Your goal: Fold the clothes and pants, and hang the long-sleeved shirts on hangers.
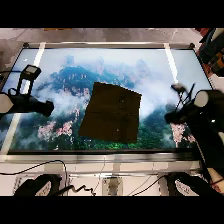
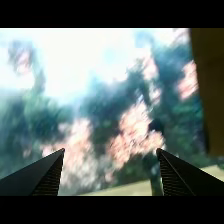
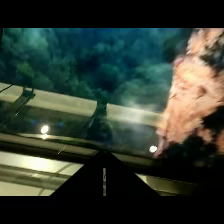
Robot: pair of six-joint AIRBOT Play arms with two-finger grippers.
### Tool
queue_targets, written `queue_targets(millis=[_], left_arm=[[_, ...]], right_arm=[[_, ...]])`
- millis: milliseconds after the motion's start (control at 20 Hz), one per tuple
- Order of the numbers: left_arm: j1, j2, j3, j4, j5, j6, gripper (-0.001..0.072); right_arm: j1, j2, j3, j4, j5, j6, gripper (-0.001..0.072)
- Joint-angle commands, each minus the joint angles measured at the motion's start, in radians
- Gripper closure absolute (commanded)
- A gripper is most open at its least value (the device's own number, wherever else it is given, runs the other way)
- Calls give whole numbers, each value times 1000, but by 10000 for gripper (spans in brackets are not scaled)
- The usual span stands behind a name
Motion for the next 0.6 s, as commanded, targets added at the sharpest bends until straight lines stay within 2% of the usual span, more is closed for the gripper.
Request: queue_targets(millis=[0,50,100,150,200,300,400,550], left_arm=[[89,-39,-67,13,-70,15,90],[122,-57,-104,-40,-70,37,89],[152,-76,-138,-98,-70,66,90],[183,-97,-175,-172,-70,94,89],[208,-118,-204,-250,-70,117,90],[250,-172,-251,-413,-71,188,90],[269,-244,-279,-537,-77,238,89],[269,-356,-285,-653,-82,246,89]], right_arm=[[-102,-83,-245,464,-32,-288,678],[-118,-106,-289,592,-52,-340,677],[-121,-126,-324,681,-89,-356,609],[-116,-137,-348,726,-137,-356,376],[-109,-145,-368,750,-187,-349,202],[-92,-162,-386,768,-258,-275,195],[-74,-197,-388,795,-280,-257,195],[-66,-280,-388,820,-255,-257,196]])
